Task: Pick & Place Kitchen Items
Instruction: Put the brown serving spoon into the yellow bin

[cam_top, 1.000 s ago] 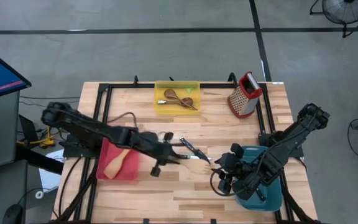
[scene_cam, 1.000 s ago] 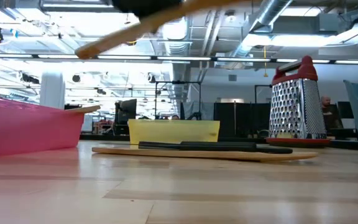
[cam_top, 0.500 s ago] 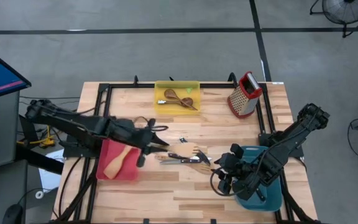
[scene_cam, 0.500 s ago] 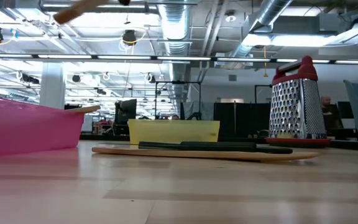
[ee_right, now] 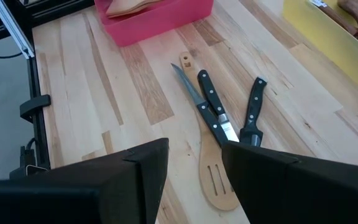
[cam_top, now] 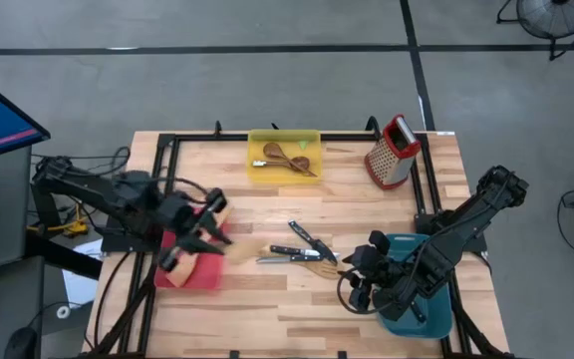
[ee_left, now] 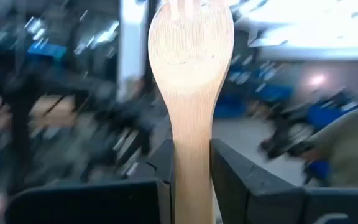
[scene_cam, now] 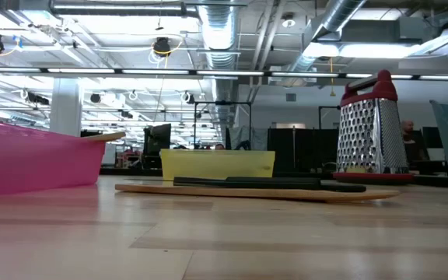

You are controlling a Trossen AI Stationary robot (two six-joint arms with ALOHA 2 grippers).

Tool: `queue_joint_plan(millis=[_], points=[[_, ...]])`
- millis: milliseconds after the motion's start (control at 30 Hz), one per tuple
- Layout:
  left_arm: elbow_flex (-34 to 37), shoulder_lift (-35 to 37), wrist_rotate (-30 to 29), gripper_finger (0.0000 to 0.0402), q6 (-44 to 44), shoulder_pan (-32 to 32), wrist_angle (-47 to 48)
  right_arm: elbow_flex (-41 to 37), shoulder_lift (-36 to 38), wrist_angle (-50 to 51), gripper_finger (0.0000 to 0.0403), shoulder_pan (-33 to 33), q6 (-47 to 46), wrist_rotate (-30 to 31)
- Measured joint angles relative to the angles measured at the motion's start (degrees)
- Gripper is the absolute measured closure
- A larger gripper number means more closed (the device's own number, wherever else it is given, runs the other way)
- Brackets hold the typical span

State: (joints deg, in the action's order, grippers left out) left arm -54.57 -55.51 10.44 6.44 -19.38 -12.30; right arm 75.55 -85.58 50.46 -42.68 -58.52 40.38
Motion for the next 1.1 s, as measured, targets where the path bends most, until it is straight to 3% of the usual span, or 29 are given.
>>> queue_joint_plan(millis=[267,533,1100], points=[[0.00,0.77,10.51,0.0348,-0.07,-4.15,-14.37,0.00,0.00,0.00,0.0240,0.00,0.00,0.15],[0.00,0.75,10.63,0.0348,-0.64,-7.57,-20.91,0.00,0.00,0.00,0.0240,0.00,0.15,0.39],[0.00,0.73,10.64,0.0348,-2.10,-8.22,-21.26,0.00,0.00,0.00,0.0240,0.00,0.11,0.40]])
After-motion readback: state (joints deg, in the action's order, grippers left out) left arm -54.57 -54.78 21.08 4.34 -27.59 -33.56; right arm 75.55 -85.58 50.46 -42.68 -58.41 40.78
